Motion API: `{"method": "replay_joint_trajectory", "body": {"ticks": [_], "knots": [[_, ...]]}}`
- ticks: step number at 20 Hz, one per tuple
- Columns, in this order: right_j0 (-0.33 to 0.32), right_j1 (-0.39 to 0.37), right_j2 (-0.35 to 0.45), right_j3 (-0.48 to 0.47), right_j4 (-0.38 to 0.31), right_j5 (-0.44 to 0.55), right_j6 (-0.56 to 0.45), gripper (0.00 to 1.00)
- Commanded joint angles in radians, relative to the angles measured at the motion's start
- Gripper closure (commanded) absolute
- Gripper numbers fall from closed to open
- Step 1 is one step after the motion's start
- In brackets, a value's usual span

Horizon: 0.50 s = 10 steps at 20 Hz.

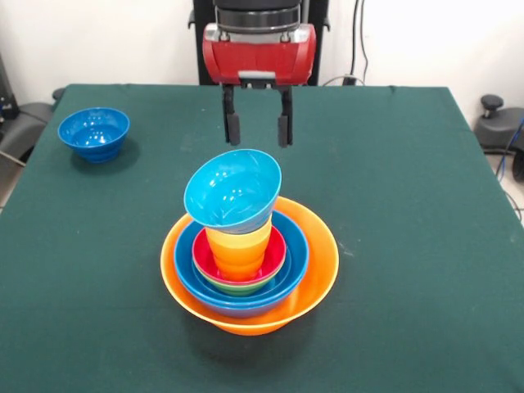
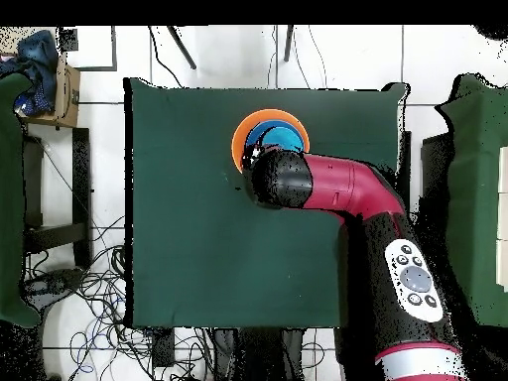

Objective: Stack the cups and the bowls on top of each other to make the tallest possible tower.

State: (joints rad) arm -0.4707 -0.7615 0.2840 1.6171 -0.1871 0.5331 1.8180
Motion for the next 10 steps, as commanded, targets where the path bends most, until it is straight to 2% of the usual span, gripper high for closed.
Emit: {"method": "replay_joint_trajectory", "body": {"ticks": [1,10], "knots": [[-0.008,0.005,0.082,0.058,0.019,0.123,-0.032,0.00],[-0.024,-0.018,0.099,0.072,0.029,0.145,-0.040,0.00]]}}
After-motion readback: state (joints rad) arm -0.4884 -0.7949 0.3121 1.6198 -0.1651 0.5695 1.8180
